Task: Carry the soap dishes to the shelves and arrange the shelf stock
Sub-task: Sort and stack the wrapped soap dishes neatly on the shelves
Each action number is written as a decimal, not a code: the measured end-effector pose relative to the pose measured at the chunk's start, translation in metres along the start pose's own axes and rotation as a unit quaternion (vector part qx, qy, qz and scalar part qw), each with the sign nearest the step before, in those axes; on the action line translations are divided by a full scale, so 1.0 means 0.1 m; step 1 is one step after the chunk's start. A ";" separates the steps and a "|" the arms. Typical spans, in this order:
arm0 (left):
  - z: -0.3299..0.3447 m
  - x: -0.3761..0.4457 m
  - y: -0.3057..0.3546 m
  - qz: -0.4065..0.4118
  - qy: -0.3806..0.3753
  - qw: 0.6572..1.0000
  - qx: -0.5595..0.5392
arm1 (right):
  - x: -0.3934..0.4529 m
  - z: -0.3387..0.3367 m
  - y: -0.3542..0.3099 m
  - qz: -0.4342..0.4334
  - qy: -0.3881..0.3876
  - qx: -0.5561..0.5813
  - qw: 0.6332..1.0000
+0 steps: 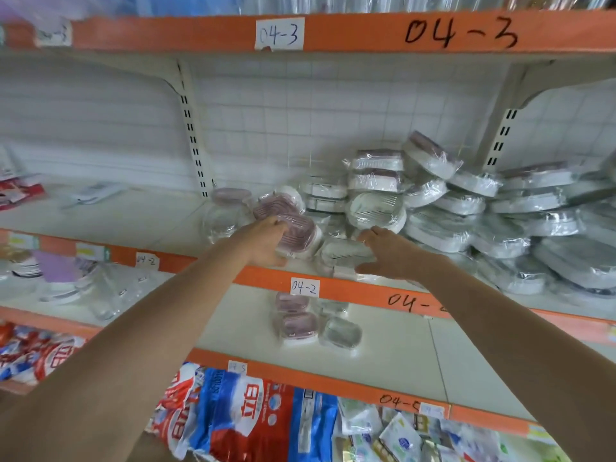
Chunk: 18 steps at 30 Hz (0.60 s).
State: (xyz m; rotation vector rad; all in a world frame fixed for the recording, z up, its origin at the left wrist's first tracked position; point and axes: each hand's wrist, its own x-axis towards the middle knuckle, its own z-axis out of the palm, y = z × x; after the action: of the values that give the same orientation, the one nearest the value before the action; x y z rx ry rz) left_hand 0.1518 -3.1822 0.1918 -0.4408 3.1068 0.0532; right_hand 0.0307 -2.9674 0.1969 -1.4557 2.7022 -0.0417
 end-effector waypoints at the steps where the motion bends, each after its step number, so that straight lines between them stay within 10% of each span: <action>1: 0.02 0.06 -0.02 -0.007 -0.005 1.000 0.013 | 0.04 0.03 0.07 0.001 -0.005 0.005 1.000; 18: 0.33 0.85 0.00 -0.094 -0.070 0.986 0.120 | 0.62 0.37 0.51 -0.008 -0.097 0.018 0.995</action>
State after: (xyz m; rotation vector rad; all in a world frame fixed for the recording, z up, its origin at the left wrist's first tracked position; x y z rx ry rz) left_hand 0.0704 -3.2044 0.1584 -0.6852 2.8684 -0.2756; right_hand -0.0432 -2.9903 0.1542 -1.3937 2.5220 0.0482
